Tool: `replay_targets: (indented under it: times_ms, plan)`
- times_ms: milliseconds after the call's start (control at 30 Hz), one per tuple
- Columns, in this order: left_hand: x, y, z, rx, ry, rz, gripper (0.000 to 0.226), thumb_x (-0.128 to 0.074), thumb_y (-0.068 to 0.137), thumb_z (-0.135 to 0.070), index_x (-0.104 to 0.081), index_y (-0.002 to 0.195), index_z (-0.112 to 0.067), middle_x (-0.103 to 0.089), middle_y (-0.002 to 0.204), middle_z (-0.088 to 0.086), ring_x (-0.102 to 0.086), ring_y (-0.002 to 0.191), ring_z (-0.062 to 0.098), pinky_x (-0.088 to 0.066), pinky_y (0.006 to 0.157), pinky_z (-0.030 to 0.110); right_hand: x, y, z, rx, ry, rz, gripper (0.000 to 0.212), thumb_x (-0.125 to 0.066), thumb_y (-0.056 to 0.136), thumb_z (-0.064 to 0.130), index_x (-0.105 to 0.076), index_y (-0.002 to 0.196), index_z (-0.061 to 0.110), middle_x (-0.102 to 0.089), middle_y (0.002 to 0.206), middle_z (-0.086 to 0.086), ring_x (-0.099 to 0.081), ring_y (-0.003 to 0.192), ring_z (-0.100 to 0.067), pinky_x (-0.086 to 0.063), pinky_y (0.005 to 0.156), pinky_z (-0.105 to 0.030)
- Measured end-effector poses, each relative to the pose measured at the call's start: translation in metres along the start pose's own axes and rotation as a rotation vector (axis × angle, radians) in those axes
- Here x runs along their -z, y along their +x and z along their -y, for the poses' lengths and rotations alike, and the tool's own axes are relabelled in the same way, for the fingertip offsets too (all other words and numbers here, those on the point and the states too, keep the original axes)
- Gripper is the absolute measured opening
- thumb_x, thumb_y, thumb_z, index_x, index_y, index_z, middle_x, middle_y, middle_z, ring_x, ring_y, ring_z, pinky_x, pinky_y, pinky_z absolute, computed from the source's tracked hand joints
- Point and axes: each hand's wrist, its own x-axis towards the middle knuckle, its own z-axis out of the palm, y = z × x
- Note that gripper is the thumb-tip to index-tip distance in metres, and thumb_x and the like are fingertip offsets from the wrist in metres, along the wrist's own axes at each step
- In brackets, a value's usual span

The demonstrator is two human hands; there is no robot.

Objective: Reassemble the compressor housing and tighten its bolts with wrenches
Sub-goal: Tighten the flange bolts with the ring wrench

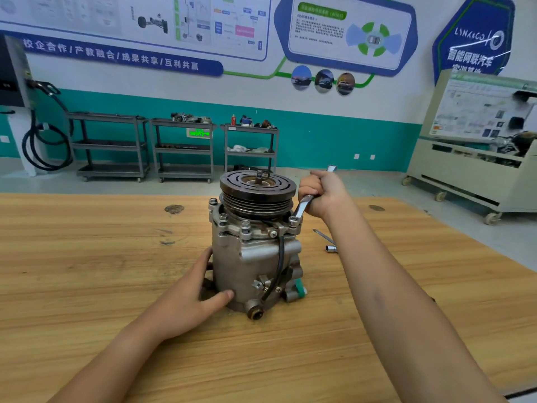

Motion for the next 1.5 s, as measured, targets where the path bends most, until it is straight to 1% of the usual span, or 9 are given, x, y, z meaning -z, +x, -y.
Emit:
replay_targets:
  times_ms: [300,500,667,867,1067,1233,1333,1433,1500]
  plan:
    - [-0.001,0.0,-0.001,-0.014,-0.024,-0.023,0.076,-0.065,0.081,-0.039,-0.005,0.122,-0.06,-0.039,0.122,-0.026,-0.052,0.108,-0.004,-0.038,0.079,0.004,0.022,-0.013,0.002,0.144,0.219,-0.037,0.052,-0.035,0.1,0.022,-0.027,0.05,0.017,-0.022,0.033,0.006,-0.019,0.022,-0.008,-0.019,0.028,-0.013]
    - [-0.002,-0.001,-0.003,-0.029,-0.022,-0.031,0.074,-0.066,0.081,-0.039,-0.007,0.117,-0.066,-0.037,0.119,-0.03,-0.053,0.103,-0.007,-0.04,0.08,0.009,0.031,-0.061,-0.014,0.584,0.221,-0.012,0.049,-0.033,0.1,0.024,-0.026,0.052,0.02,-0.019,0.037,0.007,-0.018,0.03,-0.009,-0.022,0.034,-0.015]
    - [-0.003,-0.002,-0.003,-0.041,-0.024,-0.036,0.076,-0.066,0.081,-0.037,-0.008,0.124,-0.06,-0.041,0.127,-0.021,-0.057,0.104,0.001,-0.045,0.087,0.021,0.039,-0.104,-0.056,0.963,-0.085,0.13,0.056,-0.033,0.096,0.028,-0.037,0.04,0.025,-0.024,0.035,0.01,-0.024,0.036,-0.011,-0.037,0.049,-0.019]
    - [-0.003,-0.001,0.001,-0.025,0.008,-0.03,0.081,-0.066,0.08,-0.042,-0.003,0.13,-0.058,-0.039,0.128,-0.019,-0.056,0.107,0.004,-0.045,0.09,0.025,0.036,-0.114,-0.097,1.314,-0.566,0.227,0.038,-0.047,0.083,0.025,-0.038,0.046,0.021,-0.035,0.046,0.016,-0.031,0.045,-0.005,-0.03,0.05,-0.02]
    - [-0.002,-0.002,-0.003,-0.1,-0.009,-0.008,0.077,-0.065,0.077,-0.041,-0.03,0.141,-0.014,-0.05,0.122,-0.005,-0.052,0.118,0.013,-0.042,0.093,0.018,0.014,-0.094,-0.137,1.776,-1.135,0.211,0.051,-0.055,0.091,0.019,-0.033,0.045,0.012,-0.029,0.047,0.0,-0.025,0.052,-0.012,-0.024,0.055,-0.027]
    - [-0.002,-0.007,-0.014,-0.141,-0.011,-0.009,0.048,-0.05,0.065,-0.049,-0.052,0.105,-0.023,-0.06,0.102,-0.003,-0.053,0.088,-0.008,-0.042,0.076,0.009,-0.005,-0.07,-0.159,1.753,-1.466,-0.024,0.041,-0.061,0.083,0.019,-0.046,0.045,0.012,-0.042,0.045,0.0,-0.039,0.05,-0.019,-0.027,0.06,-0.029]
    - [-0.003,-0.006,-0.011,-0.127,0.006,-0.031,0.019,-0.063,0.077,-0.018,-0.051,0.088,-0.027,-0.06,0.085,-0.003,-0.053,0.073,-0.004,-0.043,0.065,0.014,-0.013,-0.06,-0.159,1.725,-1.577,-0.054,0.037,-0.07,0.078,0.015,-0.052,0.046,0.011,-0.048,0.044,0.0,-0.043,0.048,-0.021,-0.027,0.062,-0.031]
    - [-0.004,-0.003,-0.004,-0.124,0.003,-0.056,0.028,-0.065,0.082,-0.01,-0.051,0.1,-0.025,-0.059,0.091,-0.009,-0.055,0.08,-0.013,-0.041,0.066,0.007,-0.022,-0.073,-0.147,1.772,-1.44,-0.016,0.041,-0.069,0.08,0.012,-0.05,0.044,0.008,-0.046,0.041,-0.003,-0.042,0.043,-0.021,-0.036,0.055,-0.033]
    - [-0.002,-0.001,-0.002,-0.058,-0.024,-0.026,0.053,-0.067,0.083,-0.023,-0.039,0.128,-0.023,-0.057,0.11,-0.009,-0.058,0.093,-0.007,-0.043,0.077,0.012,-0.037,-0.098,-0.132,1.689,-1.014,0.201,0.046,-0.06,0.088,0.019,-0.046,0.045,0.013,-0.038,0.04,0.003,-0.035,0.038,-0.014,-0.035,0.043,-0.028]
